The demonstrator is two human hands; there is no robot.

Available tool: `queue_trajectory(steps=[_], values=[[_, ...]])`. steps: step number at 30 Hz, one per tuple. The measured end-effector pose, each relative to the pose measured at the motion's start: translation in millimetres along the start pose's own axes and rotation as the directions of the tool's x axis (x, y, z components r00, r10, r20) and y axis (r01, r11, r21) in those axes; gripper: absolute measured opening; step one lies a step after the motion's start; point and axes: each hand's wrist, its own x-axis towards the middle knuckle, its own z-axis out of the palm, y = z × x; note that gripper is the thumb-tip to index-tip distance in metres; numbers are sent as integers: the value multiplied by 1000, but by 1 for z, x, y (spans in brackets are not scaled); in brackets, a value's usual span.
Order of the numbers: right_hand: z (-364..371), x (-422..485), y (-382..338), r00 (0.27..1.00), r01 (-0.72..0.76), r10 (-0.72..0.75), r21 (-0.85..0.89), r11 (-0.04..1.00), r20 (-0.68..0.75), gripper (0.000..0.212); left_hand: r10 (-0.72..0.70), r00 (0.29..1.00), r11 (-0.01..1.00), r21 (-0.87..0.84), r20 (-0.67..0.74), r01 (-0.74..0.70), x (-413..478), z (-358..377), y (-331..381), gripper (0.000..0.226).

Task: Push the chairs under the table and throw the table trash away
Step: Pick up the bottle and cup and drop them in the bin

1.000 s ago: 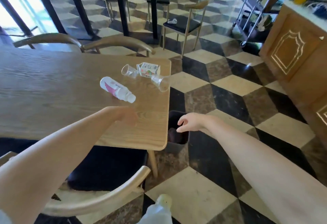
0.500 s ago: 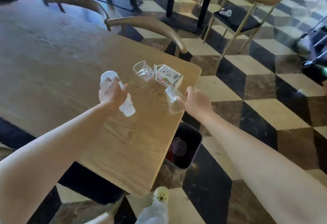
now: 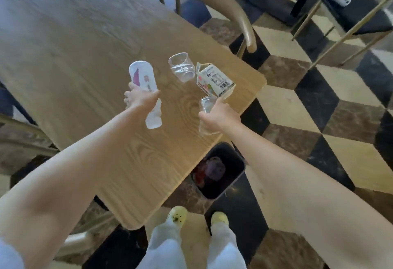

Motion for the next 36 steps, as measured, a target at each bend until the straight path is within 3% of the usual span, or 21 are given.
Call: queue_trajectory(steps=[7,12,15,18,24,27,30,34,36], values=[[-15,4,35,958,54,-144,340,939,246,82,-85,996,972,-216,39,92,-69,18,-25,77],[-34,-8,84,916,81,-243,448,890,318,80,-73,993,939,-329,93,100,-127,41,-27,72],[-38,-13,113,892,84,-284,489,868,351,76,-4,995,954,-299,103,34,-157,60,-31,70],[-32,-18,142,907,141,-319,517,845,275,76,70,984,963,-270,166,-23,-184,76,-40,76],[-13,-33,196,934,212,-322,484,849,155,71,287,943,955,-130,169,-268,-239,105,-58,70],[4,-35,220,928,194,-304,418,888,215,77,327,928,941,25,180,-337,-263,127,-72,79],[28,-24,239,912,152,-268,349,925,312,78,252,934,944,149,253,-295,-274,162,-91,86],[67,-1,259,925,67,-179,319,945,335,73,-12,960,929,358,278,-92,-246,215,-110,89],[90,15,266,929,51,-146,273,961,341,73,-119,953,926,377,277,6,-227,242,-121,85]])
